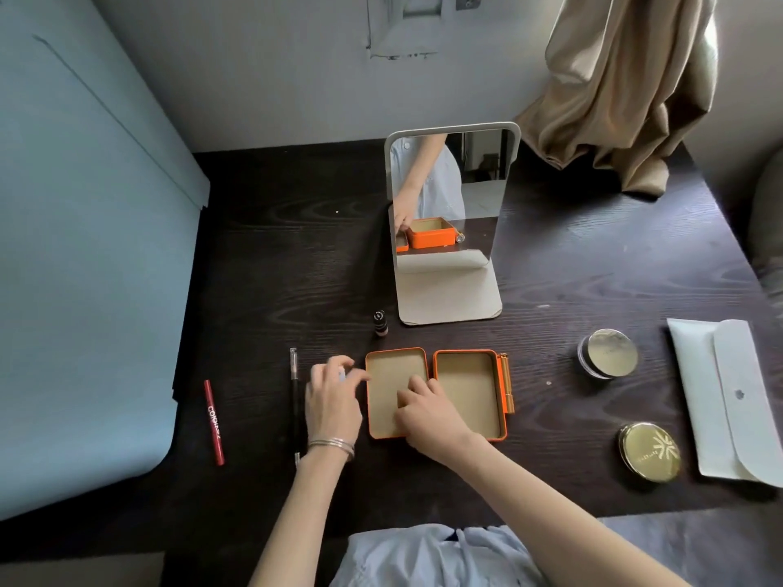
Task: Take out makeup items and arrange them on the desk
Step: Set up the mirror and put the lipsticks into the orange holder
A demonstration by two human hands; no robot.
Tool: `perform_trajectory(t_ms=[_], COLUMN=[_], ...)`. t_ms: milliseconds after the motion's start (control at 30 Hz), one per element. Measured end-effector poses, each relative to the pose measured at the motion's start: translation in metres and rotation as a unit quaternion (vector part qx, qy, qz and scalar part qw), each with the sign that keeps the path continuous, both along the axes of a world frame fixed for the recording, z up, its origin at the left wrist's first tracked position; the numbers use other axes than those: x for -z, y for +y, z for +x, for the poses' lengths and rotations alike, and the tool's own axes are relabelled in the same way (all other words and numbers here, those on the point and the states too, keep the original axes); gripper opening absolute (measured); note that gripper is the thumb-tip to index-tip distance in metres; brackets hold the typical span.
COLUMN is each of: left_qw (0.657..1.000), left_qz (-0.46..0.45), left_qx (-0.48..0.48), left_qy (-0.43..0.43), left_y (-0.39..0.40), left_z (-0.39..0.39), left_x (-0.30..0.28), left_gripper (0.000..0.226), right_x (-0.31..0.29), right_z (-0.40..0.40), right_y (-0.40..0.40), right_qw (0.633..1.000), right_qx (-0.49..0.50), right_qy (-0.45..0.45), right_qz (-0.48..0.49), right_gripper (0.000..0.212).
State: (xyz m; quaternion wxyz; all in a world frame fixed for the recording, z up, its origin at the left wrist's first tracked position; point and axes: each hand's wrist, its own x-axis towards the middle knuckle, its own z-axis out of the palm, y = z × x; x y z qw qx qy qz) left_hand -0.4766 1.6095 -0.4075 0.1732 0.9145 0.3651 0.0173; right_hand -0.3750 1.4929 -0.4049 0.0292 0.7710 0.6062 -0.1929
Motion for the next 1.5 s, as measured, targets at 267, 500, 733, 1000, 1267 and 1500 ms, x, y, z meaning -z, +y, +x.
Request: perform_trajectory(t_ms=[267,500,733,1000,1267,1500], left_qw=[0.950,0.792,0.928,0.936,0.964,0.965], left_qz=[-0.215,-0.556,-0.357,-0.325,-0.242,-0.209], left_qx=[0.052,-0.153,-0.083,-0.027,-0.012,0.008], left_qy=[-0.218,-0.198,0.067,0.130,0.107,0.160], left_y=[-0.014,-0.054,-0.074,-0.069,-0.072,-0.062], left_z=[-0.001,0.058,0.053,0.060,0.068,0.066], left_x=[-0.032,-0.050,-0.016,-0.011,-0.015,-0.018], left_gripper=[0.034,0.013,0.029,0.026,0.032,0.037], right_x=[-0.070,-0.065,-0.032,-0.038,-0.038,-0.034], right_z=[0.045,0.081,0.068,0.057,0.060,0.059], right_y=[-0.024,-0.041,-0.081,-0.076,-0.078,-0.069], right_qw=[0.843,0.650,0.768,0.838,0.828,0.819], right_qx=[0.255,0.550,0.571,0.531,0.539,0.546], right_qy=[0.365,0.451,0.287,0.124,0.152,0.168], right_qz=[0.304,0.268,0.044,-0.026,-0.039,-0.055], right_gripper=[0.009,0.019,0.038,0.045,0.041,0.038])
